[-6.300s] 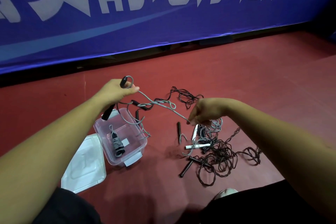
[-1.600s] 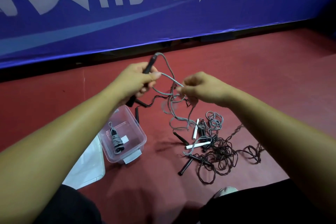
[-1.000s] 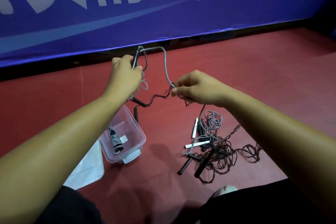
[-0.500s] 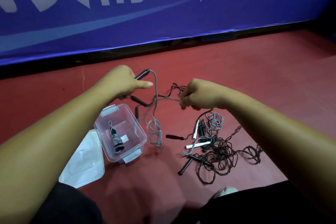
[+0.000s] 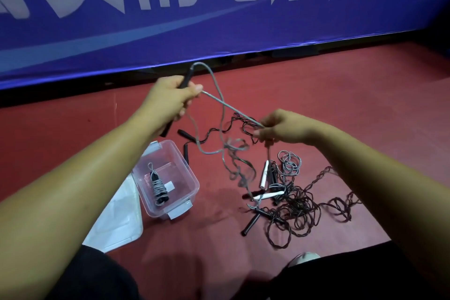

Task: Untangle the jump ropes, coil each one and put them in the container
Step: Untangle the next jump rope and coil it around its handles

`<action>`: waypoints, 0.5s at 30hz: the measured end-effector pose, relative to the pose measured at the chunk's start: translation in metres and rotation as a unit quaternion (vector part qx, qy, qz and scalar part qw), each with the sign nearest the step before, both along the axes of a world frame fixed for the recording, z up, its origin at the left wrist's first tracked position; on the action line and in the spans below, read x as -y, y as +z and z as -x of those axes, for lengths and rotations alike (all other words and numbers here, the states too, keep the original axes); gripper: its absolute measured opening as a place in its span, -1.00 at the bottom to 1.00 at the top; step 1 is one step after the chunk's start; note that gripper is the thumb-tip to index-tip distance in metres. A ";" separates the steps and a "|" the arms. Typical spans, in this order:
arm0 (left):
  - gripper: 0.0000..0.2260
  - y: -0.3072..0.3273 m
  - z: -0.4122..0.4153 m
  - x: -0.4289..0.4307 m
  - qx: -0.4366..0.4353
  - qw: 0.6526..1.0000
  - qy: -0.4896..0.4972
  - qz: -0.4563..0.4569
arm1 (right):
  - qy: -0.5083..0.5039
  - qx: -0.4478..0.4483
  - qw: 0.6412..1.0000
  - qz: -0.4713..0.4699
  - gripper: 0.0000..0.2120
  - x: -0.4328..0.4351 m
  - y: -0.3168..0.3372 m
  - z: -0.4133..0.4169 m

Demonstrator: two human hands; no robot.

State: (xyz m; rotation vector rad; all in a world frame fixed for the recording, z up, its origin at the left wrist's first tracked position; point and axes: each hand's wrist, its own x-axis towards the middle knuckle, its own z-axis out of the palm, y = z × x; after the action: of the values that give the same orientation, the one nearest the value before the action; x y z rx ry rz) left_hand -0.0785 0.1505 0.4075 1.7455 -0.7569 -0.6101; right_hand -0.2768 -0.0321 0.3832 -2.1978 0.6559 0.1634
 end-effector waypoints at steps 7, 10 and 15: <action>-0.86 -0.018 -0.030 -0.009 -0.017 0.995 0.091 -0.031 | -0.094 0.020 0.985 -0.144 -0.81 0.014 -0.016 0.022; -0.92 -0.024 -0.025 -0.009 0.094 0.990 0.083 -0.067 | -0.085 0.091 0.980 -0.154 -0.72 0.001 -0.003 0.008; -0.78 -0.016 0.016 0.000 0.024 0.997 -0.079 0.012 | -0.006 0.163 0.976 -0.144 -0.75 -0.030 0.020 -0.014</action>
State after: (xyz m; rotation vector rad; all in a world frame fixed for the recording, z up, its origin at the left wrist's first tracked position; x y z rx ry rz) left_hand -0.0947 0.1508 0.3910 1.6942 -0.9375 -0.6649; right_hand -0.2628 -0.0018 0.4032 -1.8827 0.4318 -0.1021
